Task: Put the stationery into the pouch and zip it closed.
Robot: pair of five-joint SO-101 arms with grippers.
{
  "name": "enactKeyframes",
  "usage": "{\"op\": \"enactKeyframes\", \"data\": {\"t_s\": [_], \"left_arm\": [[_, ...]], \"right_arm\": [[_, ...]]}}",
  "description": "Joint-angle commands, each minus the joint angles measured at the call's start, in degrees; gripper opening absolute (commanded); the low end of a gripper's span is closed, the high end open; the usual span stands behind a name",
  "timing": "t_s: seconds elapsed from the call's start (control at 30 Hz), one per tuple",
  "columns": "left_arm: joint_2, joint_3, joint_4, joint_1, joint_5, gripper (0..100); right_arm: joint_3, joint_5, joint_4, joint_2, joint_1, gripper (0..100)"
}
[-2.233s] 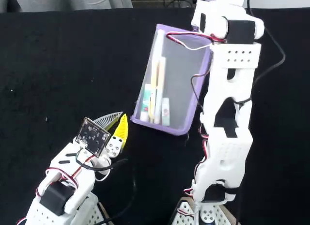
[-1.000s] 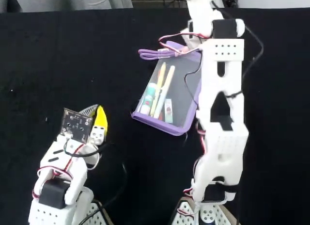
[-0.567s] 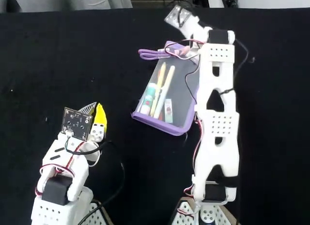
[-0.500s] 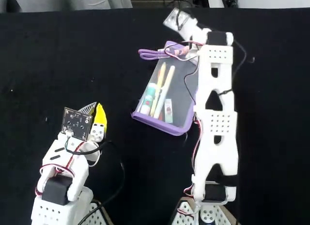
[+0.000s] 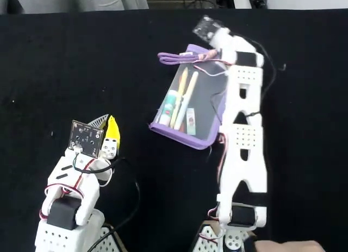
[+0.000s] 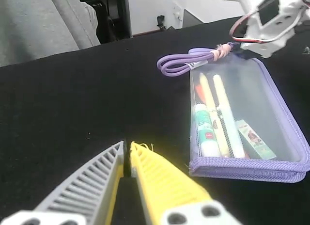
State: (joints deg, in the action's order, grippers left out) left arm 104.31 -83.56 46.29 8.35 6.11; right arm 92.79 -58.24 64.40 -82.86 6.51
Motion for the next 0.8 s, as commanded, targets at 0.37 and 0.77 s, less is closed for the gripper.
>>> {"op": "enactKeyframes", "data": {"t_s": [0.37, 0.77], "left_arm": [[0.3, 0.6, -1.4, 0.0, 0.3, 3], [0.3, 0.6, -1.3, 0.0, 0.3, 3]], "right_arm": [[2.9, -5.0, 32.4, 6.0, 1.6, 18.1], [0.4, -3.8, 36.9, 10.2, 0.4, 18.1]]}}
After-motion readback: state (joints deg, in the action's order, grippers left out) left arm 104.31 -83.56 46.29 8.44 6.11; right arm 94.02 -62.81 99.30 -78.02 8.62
